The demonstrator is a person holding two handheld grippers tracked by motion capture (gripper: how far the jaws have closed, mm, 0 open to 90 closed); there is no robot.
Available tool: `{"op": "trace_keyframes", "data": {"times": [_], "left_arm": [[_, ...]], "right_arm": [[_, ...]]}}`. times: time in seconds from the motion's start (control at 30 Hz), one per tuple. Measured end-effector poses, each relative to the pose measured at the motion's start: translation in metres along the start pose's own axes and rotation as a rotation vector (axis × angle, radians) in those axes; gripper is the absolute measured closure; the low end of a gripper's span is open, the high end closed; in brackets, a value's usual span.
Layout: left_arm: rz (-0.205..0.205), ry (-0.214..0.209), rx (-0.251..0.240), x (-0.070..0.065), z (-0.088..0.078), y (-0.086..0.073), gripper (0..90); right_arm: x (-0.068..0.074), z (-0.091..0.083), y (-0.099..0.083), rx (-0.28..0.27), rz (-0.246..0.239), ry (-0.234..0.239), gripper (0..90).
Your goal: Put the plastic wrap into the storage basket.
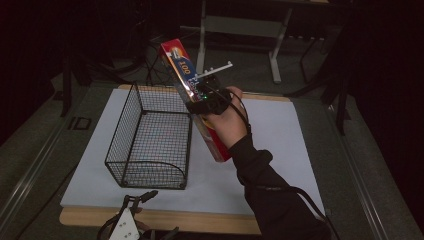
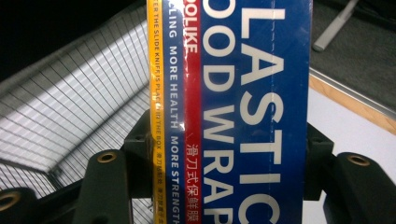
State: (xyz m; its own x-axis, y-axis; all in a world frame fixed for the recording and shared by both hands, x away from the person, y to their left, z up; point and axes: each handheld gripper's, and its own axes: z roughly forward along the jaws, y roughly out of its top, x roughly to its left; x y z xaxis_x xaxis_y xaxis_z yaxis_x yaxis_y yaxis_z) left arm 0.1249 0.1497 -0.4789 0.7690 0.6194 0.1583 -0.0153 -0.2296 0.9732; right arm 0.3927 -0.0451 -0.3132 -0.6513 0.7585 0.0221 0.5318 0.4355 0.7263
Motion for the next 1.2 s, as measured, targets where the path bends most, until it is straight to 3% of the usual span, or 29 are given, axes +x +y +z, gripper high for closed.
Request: {"op": "trace_keyframes", "data": {"times": [0.27, 0.43, 0.6, 0.93, 1.2], "left_arm": [[-0.016, 0.012, -0.021, 0.003, -0.003, 0.0, 1.0], [-0.006, -0.008, -0.006, 0.001, -0.001, 0.0, 0.9], [-0.001, 0.011, 0.014, 0.002, -0.001, -0.001, 1.0], [0.002, 0.013, 0.01, 0.003, -0.002, -0.001, 0.9], [0.004, 0.011, 0.008, 0.003, -0.002, -0.001, 1.0]], "right_arm": [[0.021, 0.009, 0.015, -0.053, 0.008, 0.019, 39.7], [0.042, 0.021, 0.025, -0.077, 0.0, 0.024, 39.6], [0.058, 0.035, 0.029, -0.085, -0.004, 0.024, 39.7], [0.085, 0.064, 0.018, -0.113, 0.0, 0.067, 39.6], [0.086, 0.091, 0.004, -0.115, 0.061, 0.069, 39.5]]}}
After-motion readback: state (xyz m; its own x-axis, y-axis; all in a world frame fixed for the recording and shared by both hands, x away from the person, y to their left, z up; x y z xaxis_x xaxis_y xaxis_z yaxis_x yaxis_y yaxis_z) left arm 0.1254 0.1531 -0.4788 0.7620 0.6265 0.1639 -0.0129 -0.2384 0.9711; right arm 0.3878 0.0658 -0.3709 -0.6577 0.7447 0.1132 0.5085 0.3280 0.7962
